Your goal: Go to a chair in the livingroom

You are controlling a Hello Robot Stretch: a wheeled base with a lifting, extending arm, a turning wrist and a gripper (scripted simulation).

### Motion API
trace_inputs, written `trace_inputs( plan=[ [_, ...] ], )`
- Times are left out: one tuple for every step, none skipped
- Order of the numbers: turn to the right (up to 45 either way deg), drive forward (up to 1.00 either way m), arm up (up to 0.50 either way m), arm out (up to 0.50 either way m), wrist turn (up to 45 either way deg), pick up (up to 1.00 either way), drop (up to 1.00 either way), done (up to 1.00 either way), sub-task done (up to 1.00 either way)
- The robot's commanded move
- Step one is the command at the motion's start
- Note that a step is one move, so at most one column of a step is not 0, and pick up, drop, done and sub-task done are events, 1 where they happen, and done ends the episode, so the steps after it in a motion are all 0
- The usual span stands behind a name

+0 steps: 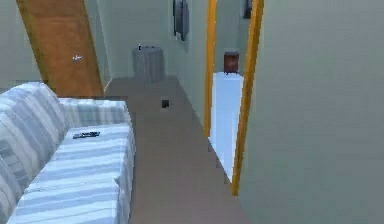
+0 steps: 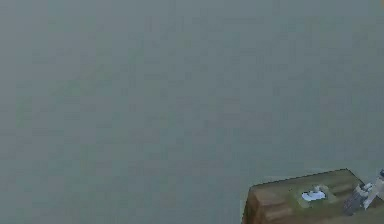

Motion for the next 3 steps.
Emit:
trace_inputs(
  plan=[
    [0.0, 1.00, 0.00, 0.00, 0.0, 0.00, 0.00, 0.00, 0.00],
    [0.0, 0.55, 0.00, 0.00, 0.0, 0.00, 0.00, 0.00, 0.00],
    [-6.0, 0.00, 0.00, 0.00, 0.0, 0.00, 0.00, 0.00, 0.00]
  ],
)
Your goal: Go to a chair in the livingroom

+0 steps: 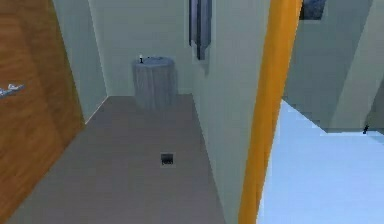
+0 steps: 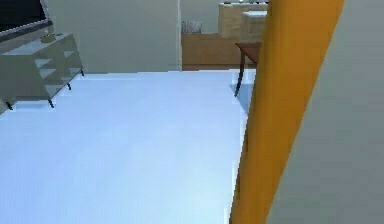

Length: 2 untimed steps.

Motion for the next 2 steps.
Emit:
trace_inputs(
  plan=[
    [0.0, 0.15, 0.00, 0.00, 0.0, 0.00, 0.00, 0.00, 0.00],
    [45.0, 0.00, 0.00, 0.00, 0.0, 0.00, 0.00, 0.00, 0.00]
  ],
)
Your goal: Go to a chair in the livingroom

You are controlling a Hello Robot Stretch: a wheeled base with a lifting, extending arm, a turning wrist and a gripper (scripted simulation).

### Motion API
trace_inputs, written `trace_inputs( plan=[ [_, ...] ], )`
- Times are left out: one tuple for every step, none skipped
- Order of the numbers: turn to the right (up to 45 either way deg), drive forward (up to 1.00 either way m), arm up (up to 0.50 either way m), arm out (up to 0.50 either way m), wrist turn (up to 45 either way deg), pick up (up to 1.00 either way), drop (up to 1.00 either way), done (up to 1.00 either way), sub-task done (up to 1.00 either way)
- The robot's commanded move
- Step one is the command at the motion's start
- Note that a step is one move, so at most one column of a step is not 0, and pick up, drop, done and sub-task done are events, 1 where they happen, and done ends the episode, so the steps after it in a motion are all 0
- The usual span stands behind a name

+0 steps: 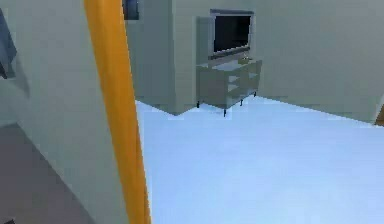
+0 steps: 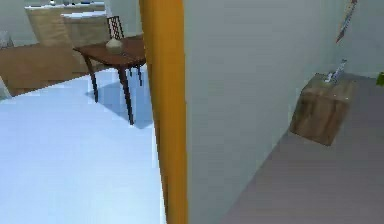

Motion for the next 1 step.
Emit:
trace_inputs(
  plan=[
    [45.0, 0.00, 0.00, 0.00, 0.0, 0.00, 0.00, 0.00, 0.00]
  ],
)
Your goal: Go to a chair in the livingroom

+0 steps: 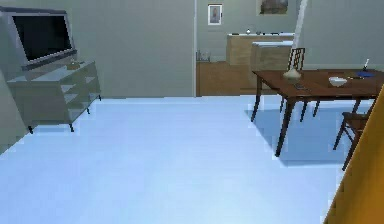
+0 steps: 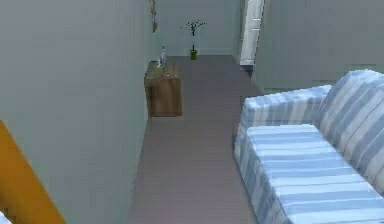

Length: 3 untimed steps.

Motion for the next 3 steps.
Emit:
trace_inputs(
  plan=[
    [27.0, 0.00, 0.00, 0.00, 0.0, 0.00, 0.00, 0.00, 0.00],
    [0.0, 1.00, 0.00, 0.00, 0.0, 0.00, 0.00, 0.00, 0.00],
    [3.0, 0.00, 0.00, 0.00, 0.0, 0.00, 0.00, 0.00, 0.00]
  ],
)
